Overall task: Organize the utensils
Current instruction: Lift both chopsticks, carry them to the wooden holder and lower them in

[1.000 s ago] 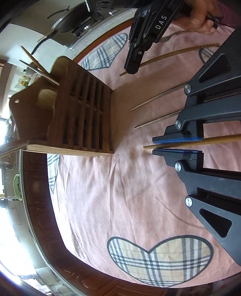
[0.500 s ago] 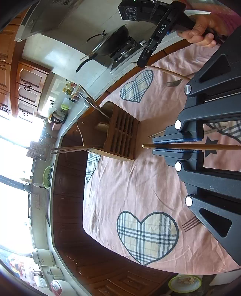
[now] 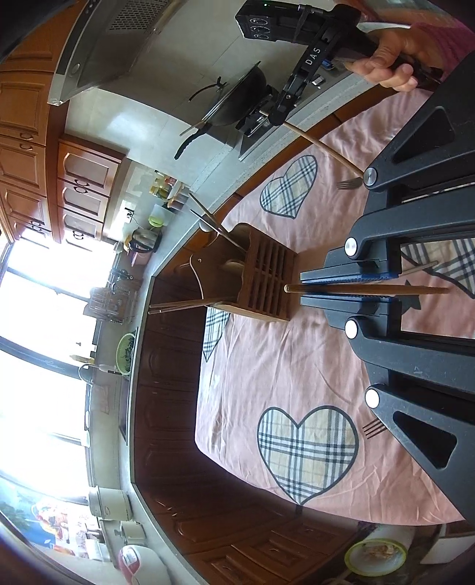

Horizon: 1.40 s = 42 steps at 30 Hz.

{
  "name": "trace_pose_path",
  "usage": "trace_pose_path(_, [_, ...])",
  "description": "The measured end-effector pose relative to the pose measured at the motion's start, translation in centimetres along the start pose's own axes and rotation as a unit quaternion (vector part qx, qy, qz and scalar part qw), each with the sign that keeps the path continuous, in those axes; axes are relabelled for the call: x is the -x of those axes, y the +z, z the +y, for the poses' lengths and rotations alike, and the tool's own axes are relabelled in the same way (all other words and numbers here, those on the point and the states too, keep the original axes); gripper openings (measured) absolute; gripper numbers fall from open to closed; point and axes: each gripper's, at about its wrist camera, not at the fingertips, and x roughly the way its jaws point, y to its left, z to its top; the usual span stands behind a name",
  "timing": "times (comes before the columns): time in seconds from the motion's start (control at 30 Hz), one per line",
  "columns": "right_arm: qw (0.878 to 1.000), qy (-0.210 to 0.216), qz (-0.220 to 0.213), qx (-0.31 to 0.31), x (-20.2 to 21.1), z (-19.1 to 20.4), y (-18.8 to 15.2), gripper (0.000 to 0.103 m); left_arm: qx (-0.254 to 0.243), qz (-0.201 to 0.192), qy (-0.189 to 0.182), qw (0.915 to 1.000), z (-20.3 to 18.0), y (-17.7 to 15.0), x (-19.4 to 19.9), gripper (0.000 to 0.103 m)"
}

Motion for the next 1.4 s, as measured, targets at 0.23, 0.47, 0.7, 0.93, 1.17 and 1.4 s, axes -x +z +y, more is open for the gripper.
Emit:
trace_pose_path(0.23, [1.000, -0.001, -0.018, 0.005, 0.8, 0.4, 0.8, 0.005, -0.003, -0.022, 0.001, 0.9998, 0.1, 0.6, 1.4, 0.003])
trace_pose_path(0.47, [0.999, -0.007, -0.035, 0.004, 0.8, 0.2, 1.6, 0.005, -0.008, -0.044, 0.001, 0.9990, 0.0, 1.5, 1.9, 0.003])
trace_pose_path(0.7, [0.999, -0.014, -0.048, -0.003, 0.4, -0.5, 2.5, 0.005, -0.006, -0.060, -0.003, 0.9982, 0.2, 2.7, 1.2, 0.003])
trace_pose_path(0.93, [0.998, -0.020, -0.063, -0.004, -0.4, -1.2, 3.9, 0.005, -0.009, -0.079, -0.008, 0.9968, 0.0, 4.4, -0.3, 0.003])
trace_pose_path(1.17, [0.996, -0.025, -0.085, -0.010, -1.5, -1.9, 6.0, 0.005, -0.017, -0.095, -0.006, 0.9953, -0.3, 6.5, -2.4, 0.003])
trace_pose_path(1.4, [0.992, -0.025, -0.123, -0.015, -2.5, -2.5, 9.1, 0.005, -0.019, -0.121, -0.002, 0.9924, -0.4, 9.3, -4.9, 0.003])
